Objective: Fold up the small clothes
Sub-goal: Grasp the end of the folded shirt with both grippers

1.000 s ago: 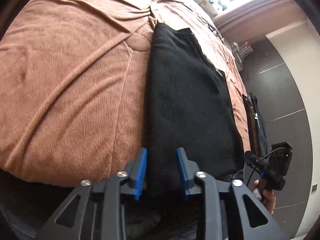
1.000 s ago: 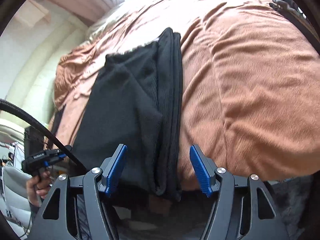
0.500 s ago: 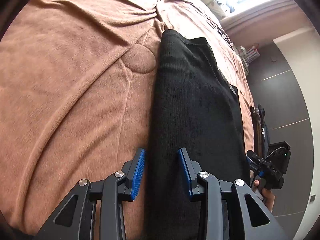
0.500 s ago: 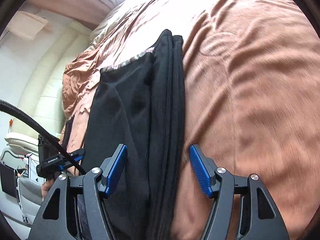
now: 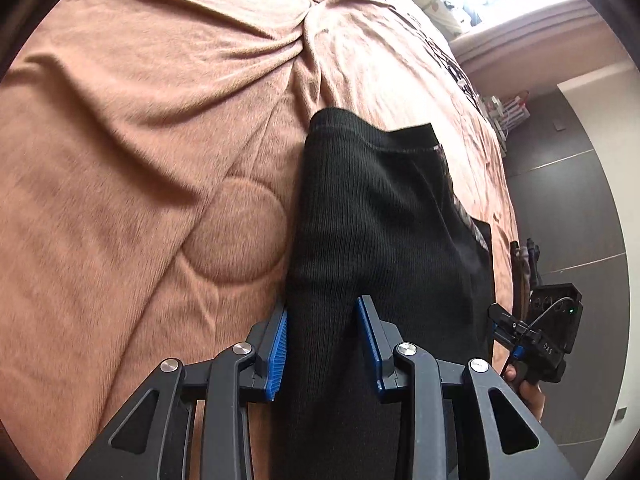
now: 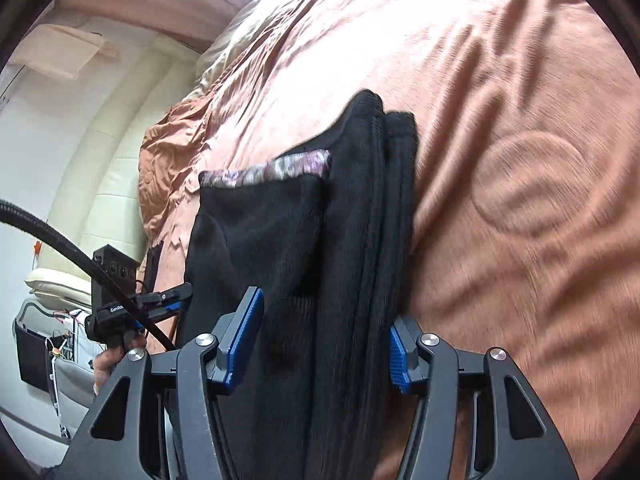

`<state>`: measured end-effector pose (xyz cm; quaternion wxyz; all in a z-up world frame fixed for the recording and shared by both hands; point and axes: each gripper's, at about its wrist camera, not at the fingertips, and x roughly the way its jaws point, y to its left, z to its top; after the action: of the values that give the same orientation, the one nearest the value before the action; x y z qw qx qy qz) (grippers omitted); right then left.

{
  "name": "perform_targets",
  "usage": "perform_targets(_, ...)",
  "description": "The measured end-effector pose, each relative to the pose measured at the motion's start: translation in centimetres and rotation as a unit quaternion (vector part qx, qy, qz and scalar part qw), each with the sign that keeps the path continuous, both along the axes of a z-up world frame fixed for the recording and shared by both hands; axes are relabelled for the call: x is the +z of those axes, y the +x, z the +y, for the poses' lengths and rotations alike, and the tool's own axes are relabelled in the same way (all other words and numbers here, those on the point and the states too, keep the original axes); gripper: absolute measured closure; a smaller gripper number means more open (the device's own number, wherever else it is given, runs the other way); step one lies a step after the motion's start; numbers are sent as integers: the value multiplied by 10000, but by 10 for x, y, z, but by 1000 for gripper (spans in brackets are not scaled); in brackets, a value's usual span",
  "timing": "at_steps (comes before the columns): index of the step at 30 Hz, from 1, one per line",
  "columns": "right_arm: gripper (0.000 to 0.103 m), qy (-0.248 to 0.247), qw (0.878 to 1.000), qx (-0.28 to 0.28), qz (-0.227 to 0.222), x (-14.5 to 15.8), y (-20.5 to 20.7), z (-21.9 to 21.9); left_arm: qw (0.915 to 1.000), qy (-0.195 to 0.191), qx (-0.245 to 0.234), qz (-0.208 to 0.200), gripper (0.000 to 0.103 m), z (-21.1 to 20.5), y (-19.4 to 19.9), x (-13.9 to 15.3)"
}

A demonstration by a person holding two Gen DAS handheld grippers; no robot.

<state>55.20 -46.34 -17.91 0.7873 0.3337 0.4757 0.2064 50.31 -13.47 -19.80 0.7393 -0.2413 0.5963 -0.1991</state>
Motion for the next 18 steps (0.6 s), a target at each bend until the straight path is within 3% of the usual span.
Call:
perform_targets(3,50,37,10000,29,-67,-2,13,0,10000,63,-41,-25,68,-3,14,0)
perform_targets(6,61,0,10000,-12,-99,-3,21,-4,9999,92,-32,-62,70,-5,26,0)
perform_targets(13,72,26,10000,-23,-33,-11,41,1,9999,133,49,-99,76,-18,54,-2)
perform_targets(18,86,-371,9993,-102,-41,-3,39,11,9996,181,155,-135,92,-22,60,-5)
